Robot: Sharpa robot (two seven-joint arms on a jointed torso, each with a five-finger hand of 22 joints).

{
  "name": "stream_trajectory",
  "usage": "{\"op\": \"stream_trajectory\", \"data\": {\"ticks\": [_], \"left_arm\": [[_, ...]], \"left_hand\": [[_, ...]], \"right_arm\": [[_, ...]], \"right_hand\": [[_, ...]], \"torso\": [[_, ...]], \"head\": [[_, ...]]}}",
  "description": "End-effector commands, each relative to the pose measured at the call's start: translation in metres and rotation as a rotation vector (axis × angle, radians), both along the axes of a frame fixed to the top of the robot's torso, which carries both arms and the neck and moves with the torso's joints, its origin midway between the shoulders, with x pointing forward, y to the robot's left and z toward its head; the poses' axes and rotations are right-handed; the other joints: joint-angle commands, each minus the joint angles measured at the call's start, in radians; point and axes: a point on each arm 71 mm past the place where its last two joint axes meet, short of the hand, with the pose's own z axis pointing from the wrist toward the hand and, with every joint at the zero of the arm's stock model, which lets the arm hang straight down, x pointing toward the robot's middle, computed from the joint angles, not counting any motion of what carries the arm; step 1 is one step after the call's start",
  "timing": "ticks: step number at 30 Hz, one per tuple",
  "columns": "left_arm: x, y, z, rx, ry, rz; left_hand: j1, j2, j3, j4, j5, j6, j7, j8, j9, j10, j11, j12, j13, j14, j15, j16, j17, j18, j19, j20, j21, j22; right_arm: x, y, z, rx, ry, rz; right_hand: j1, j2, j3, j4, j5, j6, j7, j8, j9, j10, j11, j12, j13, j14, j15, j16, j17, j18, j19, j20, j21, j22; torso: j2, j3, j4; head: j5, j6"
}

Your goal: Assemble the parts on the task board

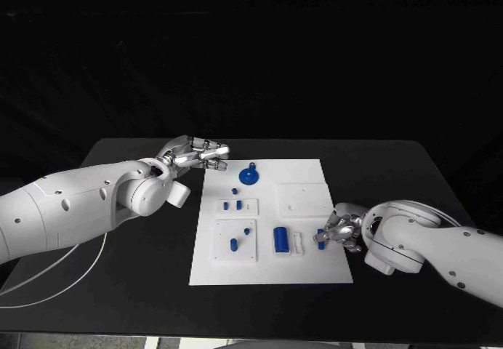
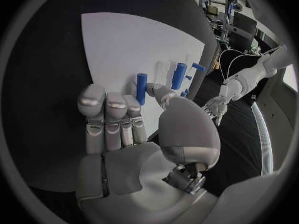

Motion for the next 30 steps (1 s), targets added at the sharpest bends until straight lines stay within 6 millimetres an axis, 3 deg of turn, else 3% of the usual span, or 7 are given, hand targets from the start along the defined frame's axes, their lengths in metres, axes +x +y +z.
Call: {"op": "stream_trajectory", "data": {"ticks": [1, 12, 26, 28, 30], "left_arm": [[-0.001, -0.003, 0.0, -0.002, 0.0, -0.02], [-0.001, -0.003, 0.0, 0.004, 0.002, -0.027], [-0.001, -0.003, 0.0, 0.01, 0.002, -0.03], [-0.002, -0.003, 0.0, 0.011, 0.003, -0.03], [-0.002, -0.003, 0.0, 0.012, 0.003, -0.029]], "left_hand": [[0.003, -0.009, 0.001, 0.009, -0.006, -0.007, 0.0, -0.004, -0.001, -0.007, 0.0, 0.0, 0.001, 0.001, 0.001, -0.002, 0.001, -0.018, 0.006, 0.001, -0.007, 0.002], [0.006, -0.013, 0.001, 0.015, -0.006, -0.01, 0.001, -0.004, -0.001, -0.01, 0.001, 0.0, 0.001, 0.0, 0.002, -0.002, 0.001, -0.017, 0.006, 0.001, -0.007, 0.002], [0.008, -0.014, 0.001, 0.024, -0.006, -0.013, 0.001, -0.004, -0.001, -0.011, 0.001, 0.0, 0.001, 0.0, 0.002, -0.001, 0.001, -0.017, 0.006, 0.001, -0.008, 0.002], [0.008, -0.014, 0.001, 0.024, -0.006, -0.013, 0.001, -0.004, -0.001, -0.011, 0.001, 0.0, 0.001, 0.0, 0.002, -0.001, 0.001, -0.017, 0.006, 0.001, -0.008, 0.002], [0.008, -0.014, 0.001, 0.024, -0.006, -0.013, 0.001, -0.004, -0.001, -0.011, 0.001, 0.0, 0.001, 0.0, 0.002, -0.001, 0.001, -0.017, 0.006, 0.001, -0.008, 0.002]], "right_arm": [[-0.005, 0.009, -0.001, 0.104, 0.029, -0.003], [-0.007, 0.022, 0.003, 0.157, 0.038, 0.028], [-0.007, 0.025, 0.0, 0.137, 0.068, 0.039], [-0.007, 0.026, 0.0, 0.132, 0.066, 0.039], [-0.007, 0.026, 0.0, 0.125, 0.059, 0.04]], "right_hand": [[-0.001, -0.006, 0.286, -0.289, 0.008, 0.005, 0.001, 0.002, -0.714, 0.001, -0.008, -0.004, -0.002, -0.001, -0.008, -0.006, -0.002, 0.007, 0.039, -0.004, -0.002, 0.094], [0.0, -0.002, 0.265, -0.287, 0.029, 0.022, -0.004, 0.002, -0.714, 0.003, -0.01, -0.003, -0.003, 0.0, -0.01, -0.007, -0.002, 0.006, 0.039, -0.006, -0.004, 0.094], [-0.001, -0.001, 0.247, -0.285, 0.014, 0.031, -0.006, 0.002, -0.714, 0.002, -0.012, -0.006, -0.004, 0.0, -0.01, -0.008, -0.002, 0.004, 0.038, -0.006, -0.009, 0.093], [-0.004, 0.002, 0.224, -0.278, -0.017, 0.034, -0.008, 0.002, -0.713, 0.003, -0.013, -0.005, -0.004, 0.001, -0.01, -0.008, -0.002, 0.003, 0.039, -0.006, -0.012, 0.092], [0.006, 0.017, 0.156, -0.271, -0.033, 0.035, -0.009, 0.002, -0.713, 0.003, -0.013, -0.006, -0.004, 0.002, -0.01, -0.009, -0.003, 0.002, 0.041, -0.005, -0.018, 0.089]], "torso": [[0.0, -0.0004, -0.0003], [0.0, -0.0006, 0.0002], [-0.001, -0.0007, 0.0007], [-0.001, -0.0009, 0.0003], [0.0, -0.001, -0.0004]], "head": [[0.0, 0.001], [0.003, -0.001], [0.006, -0.002], [0.007, -0.002], [0.008, -0.003]]}}
